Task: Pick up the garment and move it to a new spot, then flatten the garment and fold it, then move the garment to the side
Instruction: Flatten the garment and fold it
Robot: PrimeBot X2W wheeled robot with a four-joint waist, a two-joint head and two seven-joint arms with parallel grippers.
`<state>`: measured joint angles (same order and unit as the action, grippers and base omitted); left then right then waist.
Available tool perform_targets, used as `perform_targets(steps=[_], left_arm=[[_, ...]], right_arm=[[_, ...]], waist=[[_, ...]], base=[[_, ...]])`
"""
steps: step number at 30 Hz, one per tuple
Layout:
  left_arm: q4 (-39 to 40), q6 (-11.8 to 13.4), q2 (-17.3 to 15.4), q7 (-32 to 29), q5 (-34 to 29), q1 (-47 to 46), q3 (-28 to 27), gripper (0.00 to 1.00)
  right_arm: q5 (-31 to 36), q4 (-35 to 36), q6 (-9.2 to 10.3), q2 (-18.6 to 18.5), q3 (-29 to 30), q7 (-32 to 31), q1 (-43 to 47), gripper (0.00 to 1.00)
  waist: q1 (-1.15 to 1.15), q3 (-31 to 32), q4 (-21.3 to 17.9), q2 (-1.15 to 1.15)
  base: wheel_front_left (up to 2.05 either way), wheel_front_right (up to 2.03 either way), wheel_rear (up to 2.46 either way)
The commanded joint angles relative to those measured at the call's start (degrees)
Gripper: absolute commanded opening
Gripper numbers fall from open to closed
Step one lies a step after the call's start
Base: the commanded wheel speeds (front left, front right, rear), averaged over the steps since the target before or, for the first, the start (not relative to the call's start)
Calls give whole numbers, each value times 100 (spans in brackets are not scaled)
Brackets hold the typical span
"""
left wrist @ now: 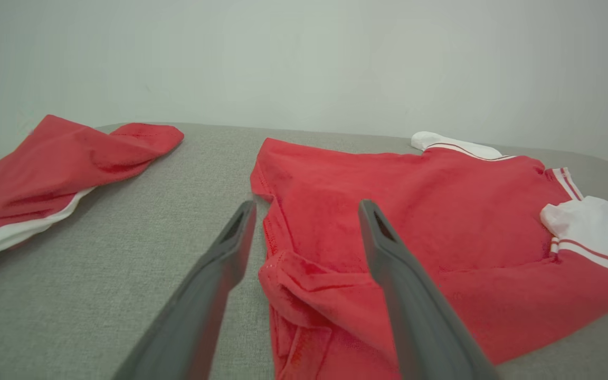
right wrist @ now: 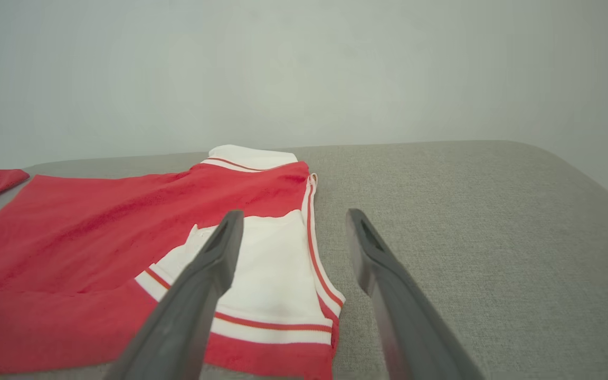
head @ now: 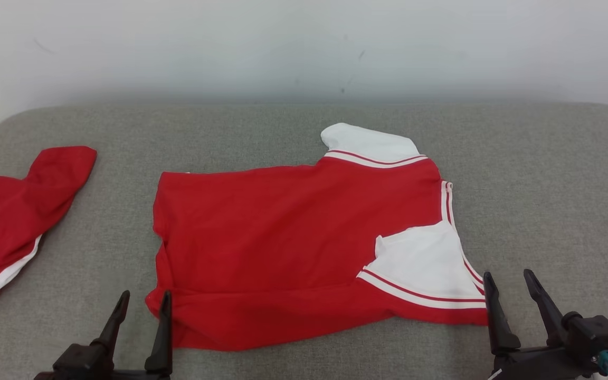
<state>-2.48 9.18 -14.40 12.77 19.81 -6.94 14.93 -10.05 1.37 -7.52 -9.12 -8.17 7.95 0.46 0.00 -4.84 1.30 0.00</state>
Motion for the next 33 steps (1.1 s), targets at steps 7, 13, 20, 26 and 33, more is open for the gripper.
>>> perform_targets(steps=[7, 13, 20, 26, 33], left_arm=[[-268, -59, 80, -149, 201, -17, 61, 100], [-572, -149, 170, -278, 424, -93, 110, 100], [-1022, -298, 244, -382, 699, -287, 47, 100], [-1268, -429, 304, -545, 993, -375, -8, 83], [-1228, -531, 334, -755, 1390, -309, -160, 0]], right_arm=[[-148, -428, 6, -66, 53, 2, -95, 100], [-266, -994, 6, -99, 17, 57, -305, 100], [-541, -1738, 6, -163, -247, 74, -718, 100], [-767, -2281, 6, -208, -545, -13, -1004, 100], [-1070, -2562, 8, -212, -681, -71, -1093, 0]], waist=[[0, -298, -10, 0], [0, -560, -37, 0], [0, -787, -61, 0], [0, -874, -56, 0], [0, -887, -37, 0]], base=[[0, 0, 0], [0, 0, 0], [0, 0, 0], [0, 0, 0], [0, 0, 0]])
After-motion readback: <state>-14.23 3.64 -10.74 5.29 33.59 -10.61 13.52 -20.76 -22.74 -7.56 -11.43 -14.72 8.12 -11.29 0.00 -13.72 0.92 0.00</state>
